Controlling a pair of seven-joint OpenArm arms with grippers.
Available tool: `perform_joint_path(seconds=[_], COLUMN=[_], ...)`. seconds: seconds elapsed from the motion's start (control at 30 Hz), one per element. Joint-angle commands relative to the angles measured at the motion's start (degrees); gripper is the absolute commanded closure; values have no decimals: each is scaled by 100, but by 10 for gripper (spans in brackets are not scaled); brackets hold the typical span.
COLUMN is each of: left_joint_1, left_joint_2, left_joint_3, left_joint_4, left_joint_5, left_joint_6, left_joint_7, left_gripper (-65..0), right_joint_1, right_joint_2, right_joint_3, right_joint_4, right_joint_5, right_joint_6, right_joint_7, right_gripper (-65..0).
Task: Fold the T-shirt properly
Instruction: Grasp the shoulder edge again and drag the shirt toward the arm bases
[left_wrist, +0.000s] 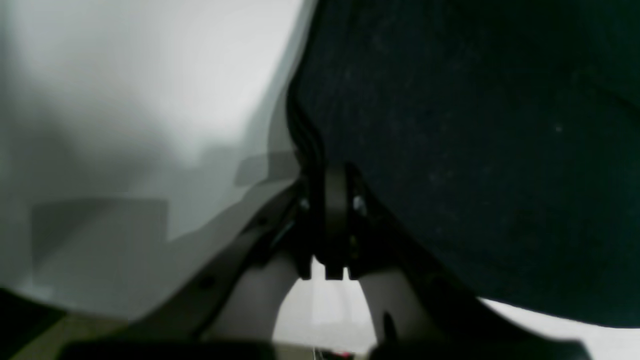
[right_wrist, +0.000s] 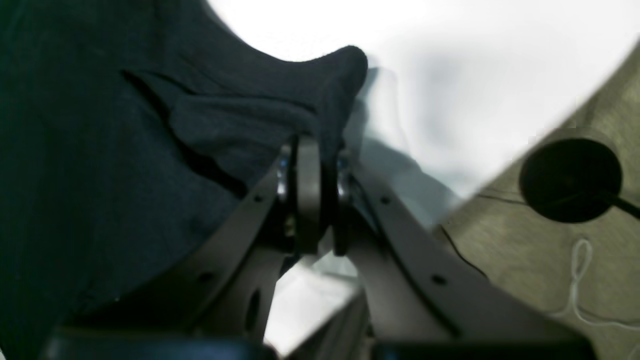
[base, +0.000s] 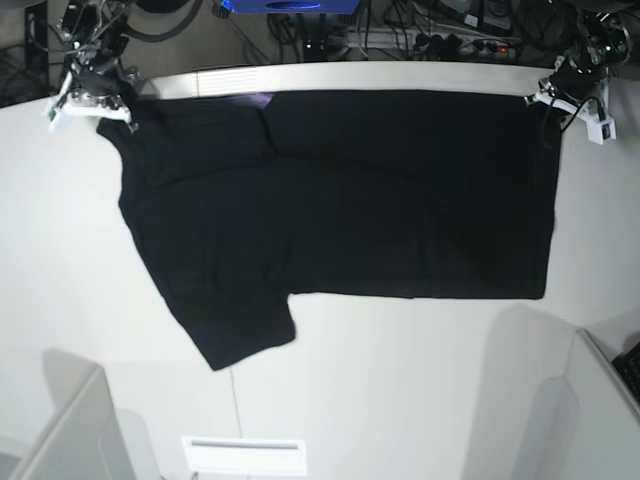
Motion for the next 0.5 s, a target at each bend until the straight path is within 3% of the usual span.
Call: perform_joint_path(seconds=[0.0, 0.47], left_joint_1=[36, 327], left_joint_2=[-90, -11], left_joint_3=[-51, -51], left_joint_4=[102, 365], left_joint_5=[-32, -32], left_joint_6=[1, -8], left_joint_7=[-104, -104], left_gripper=[0, 0], right_joint_1=[-91, -240], right_joint_2=[37, 37], right_joint_3=[20, 38], right_joint_4=[146, 164], right_joint_5=[-13, -13], right_joint_6=[-8, -8], right_joint_7=[134, 125], right_gripper=[0, 0])
